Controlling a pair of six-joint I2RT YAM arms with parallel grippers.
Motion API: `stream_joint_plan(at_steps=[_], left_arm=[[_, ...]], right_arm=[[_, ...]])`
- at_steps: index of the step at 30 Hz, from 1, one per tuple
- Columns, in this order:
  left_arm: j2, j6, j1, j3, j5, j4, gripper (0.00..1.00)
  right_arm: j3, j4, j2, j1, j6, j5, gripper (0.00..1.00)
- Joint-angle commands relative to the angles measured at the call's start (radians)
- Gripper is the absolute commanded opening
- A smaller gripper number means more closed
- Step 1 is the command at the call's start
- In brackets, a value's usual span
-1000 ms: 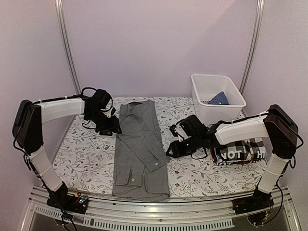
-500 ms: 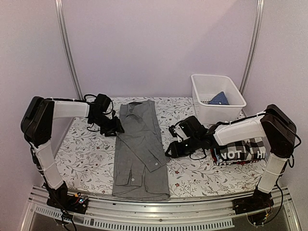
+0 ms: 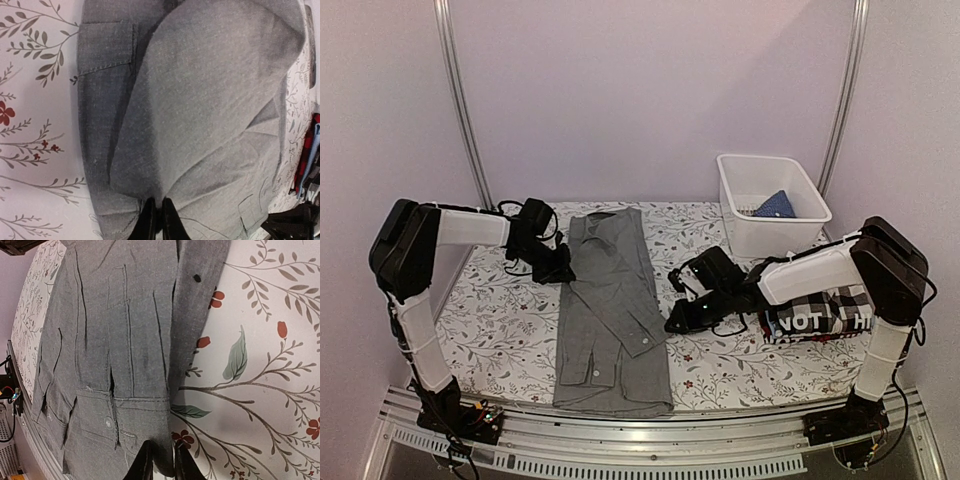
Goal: Fold and stack the long sleeve shirts
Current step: Adjust the sleeve of the rectangle-folded shirt.
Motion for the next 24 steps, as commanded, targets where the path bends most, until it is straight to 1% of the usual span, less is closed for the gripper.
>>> stream_joint_plan(at_steps=[1, 3, 4, 13, 24], left_arm=[[0.010, 0.010, 0.010, 0.003, 0.003, 0.010, 0.03], [0.009, 0.018, 0.009, 0.007, 0.000, 0.003, 0.01], [0.007, 0.021, 0.010, 0.010, -0.005, -0.003, 0.00], [0.003, 0.066, 0.011, 0.040, -0.026, -0.058, 0.00], [0.004, 0.170, 0.012, 0.106, -0.011, -0.179, 0.00]], right_arm=[[0.032, -0.015, 0.009, 0.015, 0.004, -0.020, 0.09], [0.043, -0.034, 0.002, 0.026, 0.007, -0.036, 0.01], [0.046, -0.043, -0.002, 0.033, 0.011, -0.047, 0.00], [0.033, -0.107, -0.083, 0.091, 0.091, -0.156, 0.00], [0.024, -0.153, -0.136, 0.138, 0.174, -0.181, 0.00]])
